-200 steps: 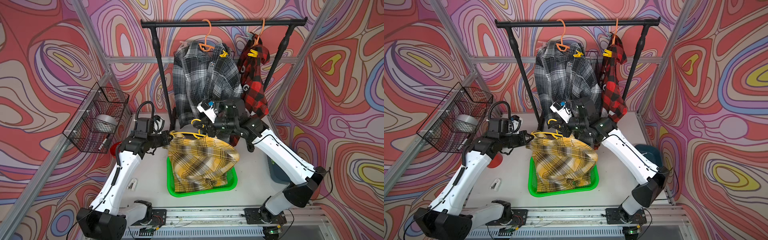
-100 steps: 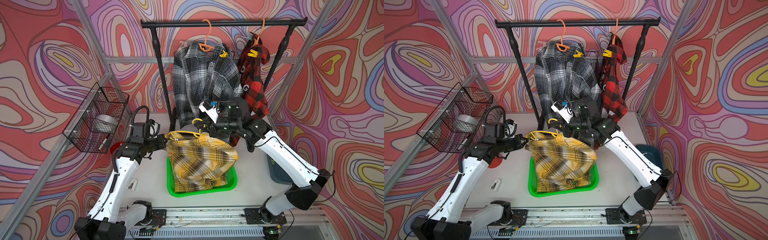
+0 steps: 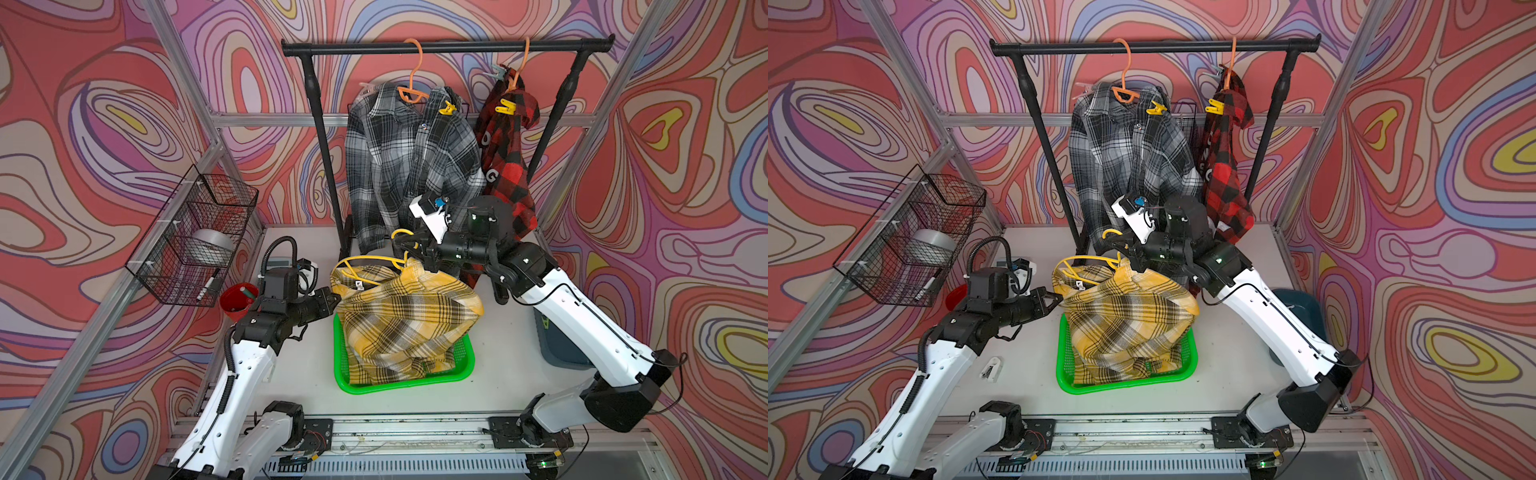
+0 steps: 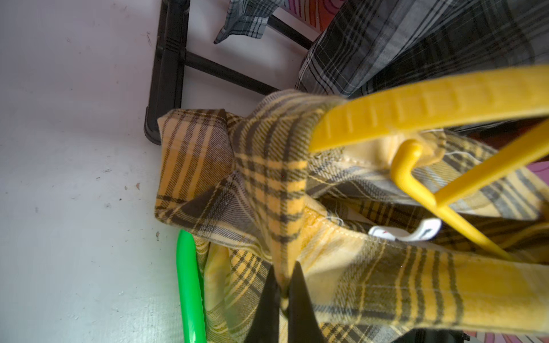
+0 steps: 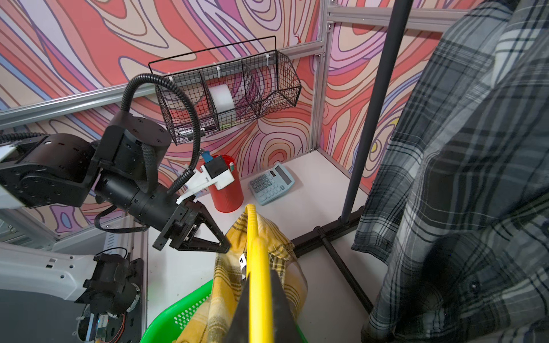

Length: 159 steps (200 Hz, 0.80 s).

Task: Remove the clothespins securing long-sleeve shirts to the hanger
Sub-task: Remove the long-sleeve shirt from the hanger.

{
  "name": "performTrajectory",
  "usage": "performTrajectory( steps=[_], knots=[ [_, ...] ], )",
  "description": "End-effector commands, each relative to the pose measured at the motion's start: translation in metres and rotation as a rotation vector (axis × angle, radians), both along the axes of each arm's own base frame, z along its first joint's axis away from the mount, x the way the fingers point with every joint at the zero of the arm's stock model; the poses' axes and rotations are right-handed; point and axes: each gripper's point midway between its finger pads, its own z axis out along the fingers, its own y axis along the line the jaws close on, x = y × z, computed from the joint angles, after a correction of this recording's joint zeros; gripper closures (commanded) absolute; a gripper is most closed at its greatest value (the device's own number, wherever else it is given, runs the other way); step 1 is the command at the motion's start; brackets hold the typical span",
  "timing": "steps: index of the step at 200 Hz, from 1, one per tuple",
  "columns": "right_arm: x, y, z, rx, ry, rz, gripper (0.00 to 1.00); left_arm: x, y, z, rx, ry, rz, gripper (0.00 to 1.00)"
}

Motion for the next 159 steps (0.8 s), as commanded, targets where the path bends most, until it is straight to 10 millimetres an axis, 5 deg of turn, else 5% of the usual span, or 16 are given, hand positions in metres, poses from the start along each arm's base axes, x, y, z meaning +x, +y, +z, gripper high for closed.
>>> performTrajectory(
  steps=[1, 47, 79, 132, 159],
  knots=[
    [-0.001, -0.01, 0.036, 0.09, -0.086, -0.046, 1.0, -0.005, -0.003, -0.001, -0.051, 0.014, 0.006, 1.0],
    [-0.002, -0.021, 0.045, 0.102, -0.106, -0.074, 1.0, -0.007, 0.004, -0.005, -0.023, -0.002, 0.036, 1.0],
    [0.003, -0.024, 0.042, 0.1, -0.096, -0.101, 1.0, -0.006, -0.008, 0.0, -0.1, -0.008, -0.003, 1.0],
    [0.013, -0.009, 0.025, 0.119, -0.051, -0.075, 1.0, -0.029, -0.067, 0.005, -0.142, -0.024, -0.16, 1.0],
    [0.019, -0.004, 0.009, 0.116, -0.015, -0.075, 1.0, -0.05, -0.089, -0.011, -0.13, 0.034, -0.239, 1.0]
  ],
)
